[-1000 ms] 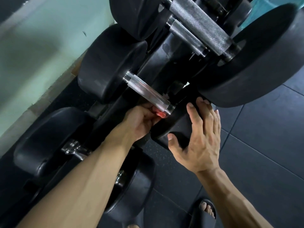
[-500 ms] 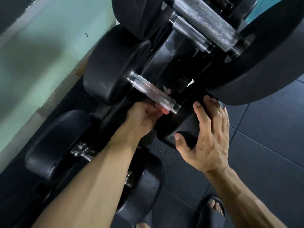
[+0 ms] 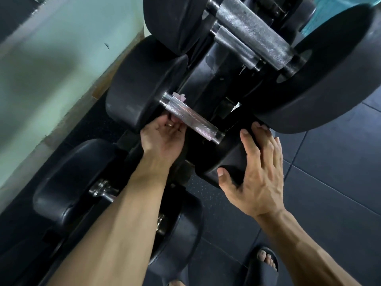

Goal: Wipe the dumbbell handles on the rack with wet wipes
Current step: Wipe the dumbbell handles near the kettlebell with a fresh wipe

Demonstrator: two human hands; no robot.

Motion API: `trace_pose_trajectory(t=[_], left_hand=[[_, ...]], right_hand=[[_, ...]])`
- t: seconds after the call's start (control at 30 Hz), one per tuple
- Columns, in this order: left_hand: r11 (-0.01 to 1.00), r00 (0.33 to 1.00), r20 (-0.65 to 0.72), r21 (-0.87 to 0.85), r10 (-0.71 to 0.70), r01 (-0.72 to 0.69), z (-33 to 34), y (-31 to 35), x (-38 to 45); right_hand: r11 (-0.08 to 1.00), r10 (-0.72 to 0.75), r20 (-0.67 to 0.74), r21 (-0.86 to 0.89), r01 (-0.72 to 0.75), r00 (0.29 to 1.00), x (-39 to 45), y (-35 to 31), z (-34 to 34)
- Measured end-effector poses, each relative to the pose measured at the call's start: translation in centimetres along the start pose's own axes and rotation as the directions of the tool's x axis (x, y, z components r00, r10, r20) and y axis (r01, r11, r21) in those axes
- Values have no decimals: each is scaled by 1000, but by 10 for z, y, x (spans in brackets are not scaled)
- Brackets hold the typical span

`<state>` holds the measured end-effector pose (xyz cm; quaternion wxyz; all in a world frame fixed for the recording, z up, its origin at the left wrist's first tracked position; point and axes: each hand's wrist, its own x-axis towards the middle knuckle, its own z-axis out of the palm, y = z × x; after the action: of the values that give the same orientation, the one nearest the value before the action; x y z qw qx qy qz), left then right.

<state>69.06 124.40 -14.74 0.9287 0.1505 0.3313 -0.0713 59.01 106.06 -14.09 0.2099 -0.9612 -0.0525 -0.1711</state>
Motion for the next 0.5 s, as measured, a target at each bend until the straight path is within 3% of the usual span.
trace_pose_trajectory(t=[0.23,0.4,0.5], left_hand=[[987,994,26,124,-109,105,-12,-1,-5],[1000,1000,-15,10,-25,25,-8,-1,4],[962,994,-28,250,-109,113,-10,-18,-4]], right_hand=[[1000,5,-13,5,-5,1000,0,1,2],[1000,0,-24,1,0,1000,0,1,1],[1000,0,-36,3,0,999,0,0,2]])
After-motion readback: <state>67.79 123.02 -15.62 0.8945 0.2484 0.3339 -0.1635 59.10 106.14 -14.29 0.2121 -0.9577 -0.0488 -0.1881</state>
